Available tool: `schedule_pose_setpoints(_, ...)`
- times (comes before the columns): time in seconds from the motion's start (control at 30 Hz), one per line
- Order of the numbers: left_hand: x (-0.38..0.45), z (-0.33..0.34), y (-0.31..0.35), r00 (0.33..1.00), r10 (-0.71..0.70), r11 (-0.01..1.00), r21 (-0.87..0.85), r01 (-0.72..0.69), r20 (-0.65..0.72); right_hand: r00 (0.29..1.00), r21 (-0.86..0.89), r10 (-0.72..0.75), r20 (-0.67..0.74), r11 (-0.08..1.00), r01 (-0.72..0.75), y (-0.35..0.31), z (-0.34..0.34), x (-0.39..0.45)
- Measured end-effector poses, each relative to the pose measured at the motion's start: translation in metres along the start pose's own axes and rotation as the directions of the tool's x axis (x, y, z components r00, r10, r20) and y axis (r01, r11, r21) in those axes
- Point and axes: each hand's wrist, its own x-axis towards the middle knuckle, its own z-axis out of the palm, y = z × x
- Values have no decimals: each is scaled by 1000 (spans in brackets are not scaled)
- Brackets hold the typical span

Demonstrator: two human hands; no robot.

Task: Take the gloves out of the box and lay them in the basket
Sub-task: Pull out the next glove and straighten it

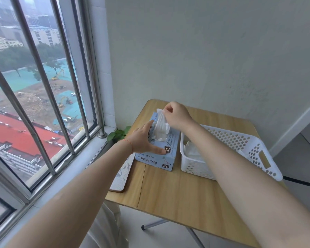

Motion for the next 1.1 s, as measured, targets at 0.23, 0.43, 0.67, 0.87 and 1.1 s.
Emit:
schedule_pose_setpoints(0.23,5,-5,2,1000,-26,998,60,26,11,999,155,8,-40,988,-2,5,-1,-8)
schedule_pose_setpoints(0.43,4,-6,10,982,50,986,-146,-77,-182,983,134,61,176,987,-85,11,-22,-17)
schedule_pose_setpoints(0.67,0,-22,26,857,13,959,-236,-157,-516,955,-211,69,288,977,-8,11,-7,-28)
schedule_pose_setpoints(0.87,-1,-19,22,851,-89,921,-368,-127,-518,948,-310,153,279,949,-62,3,-12,-27)
schedule_pose_setpoints(1.1,-6,-9,21,983,32,972,-222,-72,-178,926,-354,159,341,935,-30,6,-2,-27)
